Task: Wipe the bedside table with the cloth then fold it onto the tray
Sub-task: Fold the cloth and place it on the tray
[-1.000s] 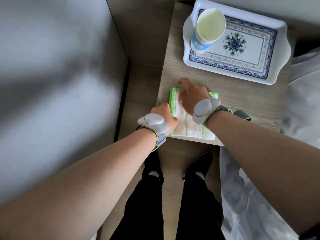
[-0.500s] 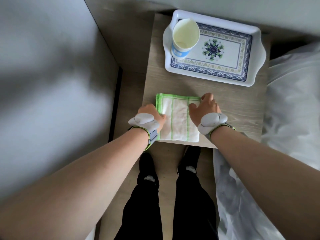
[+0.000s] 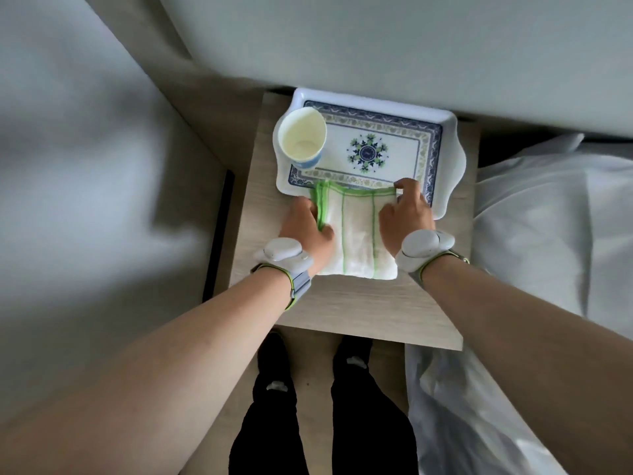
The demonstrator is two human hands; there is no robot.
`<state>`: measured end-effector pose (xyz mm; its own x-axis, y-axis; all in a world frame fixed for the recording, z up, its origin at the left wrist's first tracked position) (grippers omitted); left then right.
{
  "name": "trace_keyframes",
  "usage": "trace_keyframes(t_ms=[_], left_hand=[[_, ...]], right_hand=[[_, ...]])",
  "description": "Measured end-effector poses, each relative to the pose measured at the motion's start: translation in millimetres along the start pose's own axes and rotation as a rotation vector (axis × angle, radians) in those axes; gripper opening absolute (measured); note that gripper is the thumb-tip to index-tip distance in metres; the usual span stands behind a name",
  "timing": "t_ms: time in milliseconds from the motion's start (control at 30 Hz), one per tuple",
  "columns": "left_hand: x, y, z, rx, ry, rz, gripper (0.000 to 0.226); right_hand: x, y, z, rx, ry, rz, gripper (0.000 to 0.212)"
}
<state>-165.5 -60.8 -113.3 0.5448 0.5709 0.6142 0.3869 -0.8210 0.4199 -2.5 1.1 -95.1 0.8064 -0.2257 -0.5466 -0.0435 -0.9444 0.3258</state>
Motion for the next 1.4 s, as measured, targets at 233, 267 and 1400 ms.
trace_keyframes(t_ms=[233, 267, 1400], left_hand=[[79.0, -33.2, 35.9, 0.054, 0.065, 0.100, 0.037], [81.8, -35.4, 34.9, 0.053, 0.058, 0.118, 0.037], [66.6, -62.9, 87.6, -0.062, -0.147, 0.099, 0.050]], right_hand=[[31.9, -54.8, -56.3, -0.078, -0.034, 0.017, 0.049], [31.6, -56.5, -57.3, -0.084, -0.033, 0.002, 0.051], [62.0, -92.5, -43.9, -0.149, 0.142, -0.202, 0.034]])
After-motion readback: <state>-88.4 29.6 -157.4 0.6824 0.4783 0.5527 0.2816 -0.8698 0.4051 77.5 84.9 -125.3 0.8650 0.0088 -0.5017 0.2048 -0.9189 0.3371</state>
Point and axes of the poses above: each hand's wrist, its own y-axis away from the middle knuckle, its own z-axis out of the palm, x = y × z, the point moved 5 cm from there along -y, towards the middle knuckle
